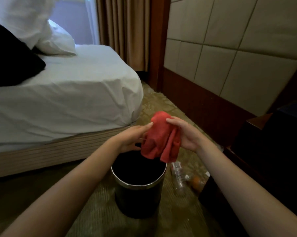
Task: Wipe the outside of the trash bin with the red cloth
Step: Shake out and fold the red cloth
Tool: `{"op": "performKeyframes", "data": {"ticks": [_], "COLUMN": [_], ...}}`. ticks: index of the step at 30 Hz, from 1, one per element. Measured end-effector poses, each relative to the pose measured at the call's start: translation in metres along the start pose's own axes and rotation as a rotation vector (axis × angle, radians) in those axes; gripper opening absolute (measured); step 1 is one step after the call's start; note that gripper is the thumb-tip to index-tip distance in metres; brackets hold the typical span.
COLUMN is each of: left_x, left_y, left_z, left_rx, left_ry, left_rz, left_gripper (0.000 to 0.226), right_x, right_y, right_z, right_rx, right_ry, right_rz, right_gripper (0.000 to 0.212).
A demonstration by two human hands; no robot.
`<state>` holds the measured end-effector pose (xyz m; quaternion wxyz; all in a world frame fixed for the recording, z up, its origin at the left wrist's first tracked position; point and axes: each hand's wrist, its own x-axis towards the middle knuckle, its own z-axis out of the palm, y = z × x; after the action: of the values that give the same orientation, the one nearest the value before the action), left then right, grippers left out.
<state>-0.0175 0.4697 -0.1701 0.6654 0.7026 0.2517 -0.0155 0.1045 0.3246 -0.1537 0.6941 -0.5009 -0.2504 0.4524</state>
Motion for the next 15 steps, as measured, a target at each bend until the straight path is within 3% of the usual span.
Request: {"op": "performKeyframes", "data": {"ticks": [5, 8, 12, 15], "left_x": [-0.018, -0.028, -0.043, -0.051], "left_y": [0.005, 0.009, 0.021, 0.034], "left_z": [-0.021, -0.027, -0.037, -0.044], "left_rx": [0.050, -0.019, -0.076, 0.111], "left_ry": [-0.034, 0.001, 0.097, 0.221], "left_rz": [0.041, 0.105, 0.216, 0.321], "left_gripper": [0.013, 0.017, 0.018, 0.020], "right_x": [-0.001, 0.000, -0.002, -0.004], "right_y": [-0.005, -0.005, -0.011, -0.016], "right_z": [0.018, 0.029, 0.037, 0.034], "right_rx": [-0.052, -0.128, -0.586, -0.936], "right_ry": [-0.011, 0.027, 0.148, 0.188], "right_rz": [0.014, -0.008, -0.039, -0.033], "right_gripper": [0.004, 0.010, 0.022, 0.046]}}
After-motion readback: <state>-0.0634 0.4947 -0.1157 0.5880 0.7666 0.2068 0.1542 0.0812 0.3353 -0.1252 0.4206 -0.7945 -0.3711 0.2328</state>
